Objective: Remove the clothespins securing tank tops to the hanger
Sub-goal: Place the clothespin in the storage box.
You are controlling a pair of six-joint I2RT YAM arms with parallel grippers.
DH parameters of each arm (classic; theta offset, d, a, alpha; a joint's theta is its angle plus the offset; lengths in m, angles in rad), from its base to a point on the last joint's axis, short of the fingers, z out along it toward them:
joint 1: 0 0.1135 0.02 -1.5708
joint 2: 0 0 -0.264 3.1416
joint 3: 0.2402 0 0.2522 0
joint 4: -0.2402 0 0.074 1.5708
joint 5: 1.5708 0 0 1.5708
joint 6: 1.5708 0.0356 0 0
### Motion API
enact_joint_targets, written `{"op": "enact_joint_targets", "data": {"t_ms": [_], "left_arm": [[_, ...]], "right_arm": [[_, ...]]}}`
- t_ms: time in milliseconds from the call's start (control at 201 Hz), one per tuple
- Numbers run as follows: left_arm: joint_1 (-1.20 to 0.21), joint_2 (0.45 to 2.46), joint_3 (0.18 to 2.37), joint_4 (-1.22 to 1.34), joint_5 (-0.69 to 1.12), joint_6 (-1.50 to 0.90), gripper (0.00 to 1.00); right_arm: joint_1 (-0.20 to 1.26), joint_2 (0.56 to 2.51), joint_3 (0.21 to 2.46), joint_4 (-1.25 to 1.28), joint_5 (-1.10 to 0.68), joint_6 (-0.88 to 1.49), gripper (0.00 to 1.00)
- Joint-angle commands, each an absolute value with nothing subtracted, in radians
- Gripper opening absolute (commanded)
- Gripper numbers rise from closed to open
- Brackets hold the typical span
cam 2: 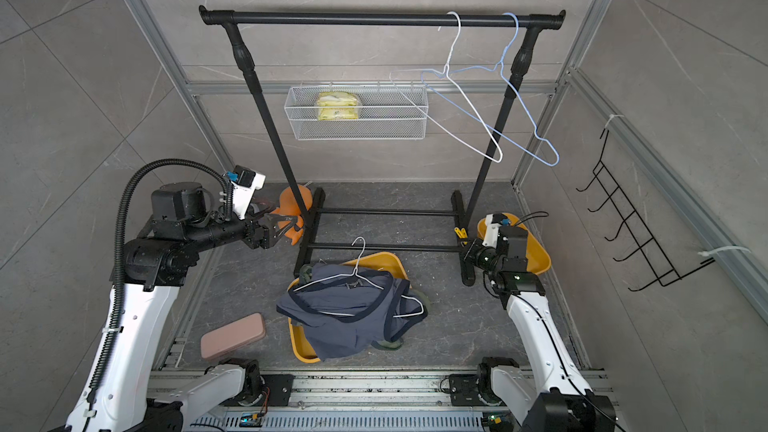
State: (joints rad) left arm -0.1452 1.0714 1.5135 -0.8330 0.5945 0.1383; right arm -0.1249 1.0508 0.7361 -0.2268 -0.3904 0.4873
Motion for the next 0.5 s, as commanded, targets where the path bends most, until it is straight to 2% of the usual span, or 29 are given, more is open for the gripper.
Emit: {"op": "enact_joint_targets", "data": {"t_ms": [0, 284, 498], "left_arm": [[-0.143, 1.038, 1.511, -0.811, 0.676, 0.168, 0.83], [-0.142, 0.996, 1.470, -0.849, 0.760, 0.239, 0.83], [-0.141, 0.987, 1.444, -0.875, 0.810, 0.276, 0.83]], "right_arm": [[-0.193, 1.127, 0.767, -0.232, -0.365, 0.535, 0.00], [-0.288, 1.379, 0.952, -0.285, -0.204, 0.533, 0.00], [-0.331, 1.593, 1.099, -0.337, -0.175, 0.524, 0.00]]}}
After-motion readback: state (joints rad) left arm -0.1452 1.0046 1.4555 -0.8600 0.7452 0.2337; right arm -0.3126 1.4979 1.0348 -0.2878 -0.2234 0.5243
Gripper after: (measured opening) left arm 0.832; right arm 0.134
